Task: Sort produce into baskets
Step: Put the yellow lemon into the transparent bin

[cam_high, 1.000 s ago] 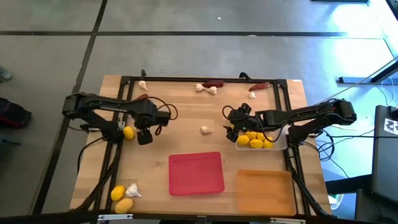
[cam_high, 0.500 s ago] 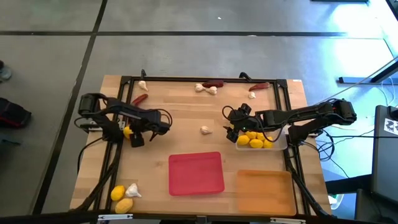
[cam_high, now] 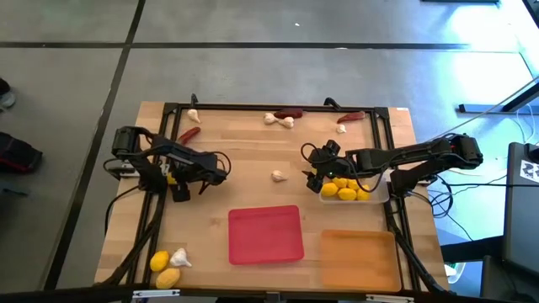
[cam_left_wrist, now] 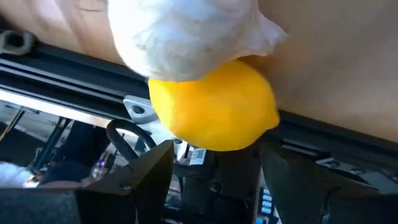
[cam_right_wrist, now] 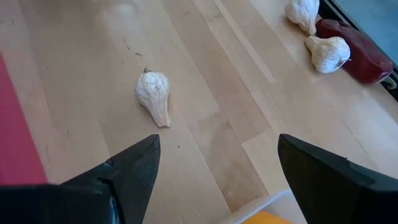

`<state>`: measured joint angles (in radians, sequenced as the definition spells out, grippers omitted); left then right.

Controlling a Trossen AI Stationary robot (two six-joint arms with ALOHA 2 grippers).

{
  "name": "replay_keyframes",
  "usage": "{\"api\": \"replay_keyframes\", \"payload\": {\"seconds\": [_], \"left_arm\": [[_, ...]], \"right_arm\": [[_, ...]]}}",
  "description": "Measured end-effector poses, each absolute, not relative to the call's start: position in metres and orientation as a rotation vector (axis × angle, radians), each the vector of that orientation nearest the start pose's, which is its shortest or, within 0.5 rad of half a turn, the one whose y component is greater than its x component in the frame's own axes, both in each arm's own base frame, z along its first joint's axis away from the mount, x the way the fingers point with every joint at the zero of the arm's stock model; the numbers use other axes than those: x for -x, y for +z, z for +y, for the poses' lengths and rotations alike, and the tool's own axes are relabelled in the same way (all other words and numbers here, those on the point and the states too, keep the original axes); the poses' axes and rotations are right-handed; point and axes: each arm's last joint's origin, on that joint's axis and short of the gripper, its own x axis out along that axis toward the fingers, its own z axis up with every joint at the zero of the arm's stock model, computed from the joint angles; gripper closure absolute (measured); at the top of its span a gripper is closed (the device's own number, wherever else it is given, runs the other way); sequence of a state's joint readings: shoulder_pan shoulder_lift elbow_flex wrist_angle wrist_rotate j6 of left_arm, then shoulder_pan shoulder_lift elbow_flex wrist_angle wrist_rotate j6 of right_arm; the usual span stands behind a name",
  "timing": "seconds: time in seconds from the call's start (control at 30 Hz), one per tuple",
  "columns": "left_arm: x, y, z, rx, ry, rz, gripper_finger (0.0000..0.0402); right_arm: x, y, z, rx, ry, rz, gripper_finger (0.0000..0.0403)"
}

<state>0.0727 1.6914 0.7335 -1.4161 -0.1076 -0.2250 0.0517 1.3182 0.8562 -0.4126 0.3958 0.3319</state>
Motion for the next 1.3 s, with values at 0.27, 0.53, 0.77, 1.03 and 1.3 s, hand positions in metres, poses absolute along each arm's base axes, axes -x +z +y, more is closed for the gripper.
{"api": "replay_keyframes", "payload": {"seconds": [0.27, 0.53, 0.77, 1.03, 1.3], "left_arm": [[-0.180, 0.111, 0.012, 0.080, 0.234, 2.365, 0.0165], [-0.196, 0.111, 0.005, 0.026, 0.209, 2.256, 0.0165], [-0.216, 0.125, -0.008, -0.041, 0.222, 2.183, 0.0164], [-0.218, 0.163, -0.015, 0.037, 0.419, 2.012, 0.0164], [-0.204, 0.205, -0.021, 0.060, 0.551, 1.652, 0.0164]], "right_arm": [[-0.261, 0.231, 0.002, -0.113, -0.458, 0.795, 0.0084], [-0.261, 0.231, 0.002, -0.113, -0.458, 0.794, 0.0084], [-0.261, 0.231, 0.002, -0.115, -0.453, 0.796, 0.0084], [-0.260, 0.231, 0.003, -0.117, -0.447, 0.801, 0.0084], [-0.260, 0.231, 0.003, -0.118, -0.445, 0.802, 0.0084]]}}
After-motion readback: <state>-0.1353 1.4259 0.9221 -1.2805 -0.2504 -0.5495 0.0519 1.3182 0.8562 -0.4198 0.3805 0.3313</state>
